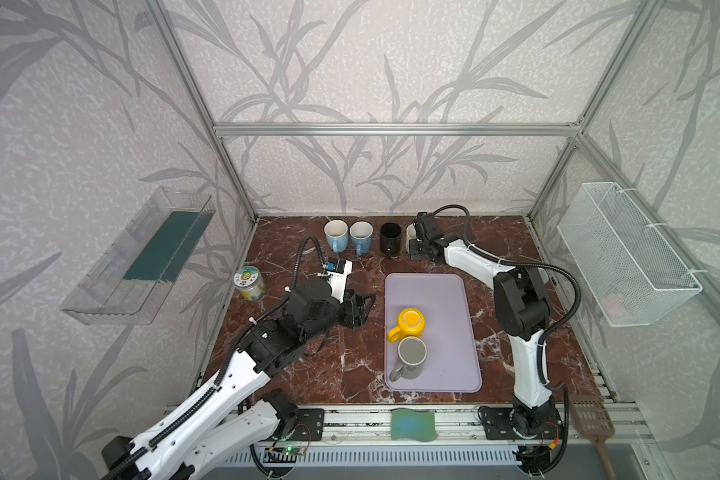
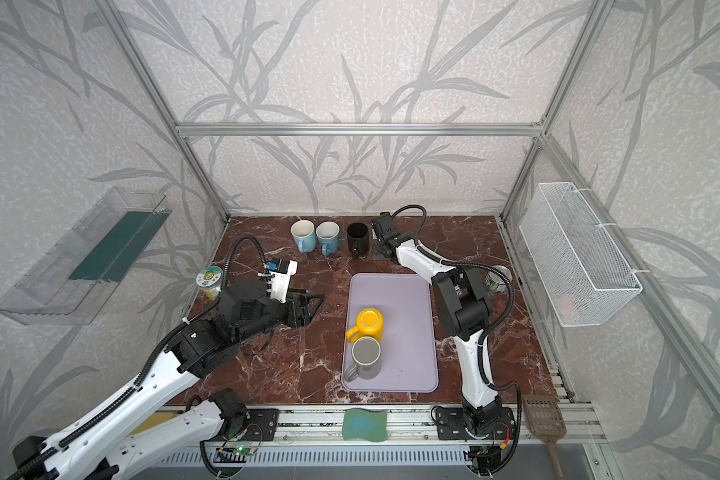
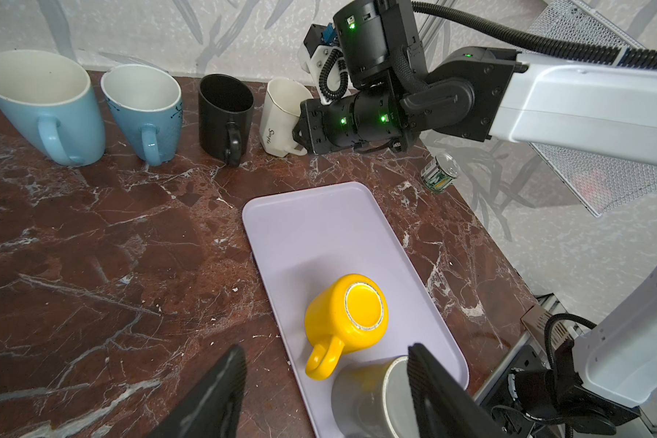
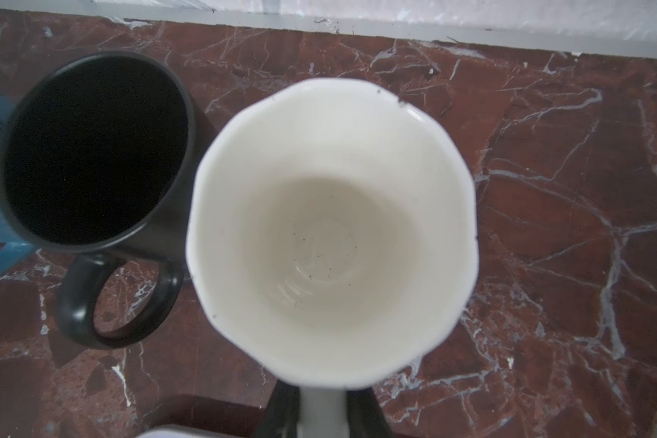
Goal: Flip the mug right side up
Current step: 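Lower the white mug upright beside the black mug with the right gripper, then move the right gripper over the yellow mug while the left moves over the grey mug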
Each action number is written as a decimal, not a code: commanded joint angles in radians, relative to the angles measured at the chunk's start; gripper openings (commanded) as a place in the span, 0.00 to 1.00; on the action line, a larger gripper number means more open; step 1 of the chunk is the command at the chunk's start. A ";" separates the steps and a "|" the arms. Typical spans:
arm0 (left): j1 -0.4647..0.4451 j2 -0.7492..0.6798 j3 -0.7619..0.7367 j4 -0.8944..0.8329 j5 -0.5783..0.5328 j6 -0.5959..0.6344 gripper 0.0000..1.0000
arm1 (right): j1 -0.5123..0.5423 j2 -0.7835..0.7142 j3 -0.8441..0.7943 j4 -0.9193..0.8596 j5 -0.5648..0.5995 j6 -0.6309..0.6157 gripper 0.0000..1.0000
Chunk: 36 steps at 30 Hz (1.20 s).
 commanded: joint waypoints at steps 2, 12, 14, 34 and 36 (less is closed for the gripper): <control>0.005 -0.027 -0.018 -0.043 0.000 0.007 0.72 | 0.003 0.022 0.051 0.017 0.046 0.018 0.00; 0.004 -0.038 -0.019 -0.067 -0.006 0.015 0.80 | -0.004 0.039 0.080 -0.012 0.007 0.046 0.25; 0.004 -0.041 -0.022 -0.070 -0.010 0.016 0.80 | -0.006 0.037 0.081 -0.012 0.001 0.046 0.32; 0.003 0.046 -0.028 -0.081 -0.006 0.019 0.80 | -0.031 -0.301 -0.262 0.067 -0.147 0.005 0.66; 0.004 0.042 -0.047 -0.061 -0.001 0.022 0.80 | -0.031 -0.361 -0.329 0.079 -0.173 -0.001 0.66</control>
